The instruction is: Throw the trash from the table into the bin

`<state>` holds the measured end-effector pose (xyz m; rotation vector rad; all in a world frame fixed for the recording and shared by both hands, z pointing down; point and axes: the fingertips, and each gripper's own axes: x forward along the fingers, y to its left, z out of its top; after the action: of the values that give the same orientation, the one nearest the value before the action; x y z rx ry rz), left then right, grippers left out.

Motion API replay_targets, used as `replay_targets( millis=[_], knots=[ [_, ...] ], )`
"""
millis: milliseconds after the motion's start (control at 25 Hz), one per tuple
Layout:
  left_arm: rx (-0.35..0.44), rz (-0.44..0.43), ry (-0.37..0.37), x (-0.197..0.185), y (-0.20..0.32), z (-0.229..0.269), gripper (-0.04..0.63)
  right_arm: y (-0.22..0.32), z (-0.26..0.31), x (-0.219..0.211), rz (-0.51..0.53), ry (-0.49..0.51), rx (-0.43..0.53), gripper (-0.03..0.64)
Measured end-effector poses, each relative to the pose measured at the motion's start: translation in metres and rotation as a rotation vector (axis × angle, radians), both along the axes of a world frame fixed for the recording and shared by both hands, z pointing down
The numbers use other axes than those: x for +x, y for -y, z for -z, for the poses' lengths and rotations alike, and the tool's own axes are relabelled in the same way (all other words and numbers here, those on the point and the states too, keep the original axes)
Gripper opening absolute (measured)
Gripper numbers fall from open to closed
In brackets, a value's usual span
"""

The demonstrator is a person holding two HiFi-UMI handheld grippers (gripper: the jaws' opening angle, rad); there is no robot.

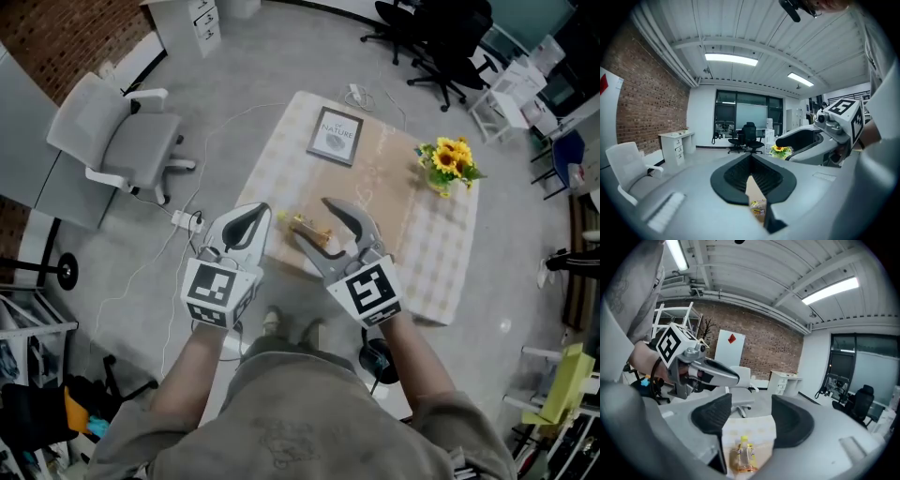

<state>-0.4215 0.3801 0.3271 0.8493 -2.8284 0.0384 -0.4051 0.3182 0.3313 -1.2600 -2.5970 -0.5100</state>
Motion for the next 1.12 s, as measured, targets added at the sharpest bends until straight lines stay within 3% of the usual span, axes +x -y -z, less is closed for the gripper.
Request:
replay_targets(
  millis=[320, 840, 1120],
  knots=[
    [-0.047, 0.014, -0.115, -0.03, -0.007, -0.078, 0.006, -0.009, -0.111, -0.039, 0.004, -0.207, 0.098, 0.31],
    [-0.106, 0.018, -0.362, -0.051, -0.005, -0.223, 0.006, -0.002, -0.267, -0.05, 0.031, -0.473, 0.411, 0.349],
    [-0.141, -0.013, -0.467, -0.036, 0.001, -0.271, 0.007, 0.018, -0.312, -0.052, 0.014, -0.526, 0.572, 0.354]
  ],
)
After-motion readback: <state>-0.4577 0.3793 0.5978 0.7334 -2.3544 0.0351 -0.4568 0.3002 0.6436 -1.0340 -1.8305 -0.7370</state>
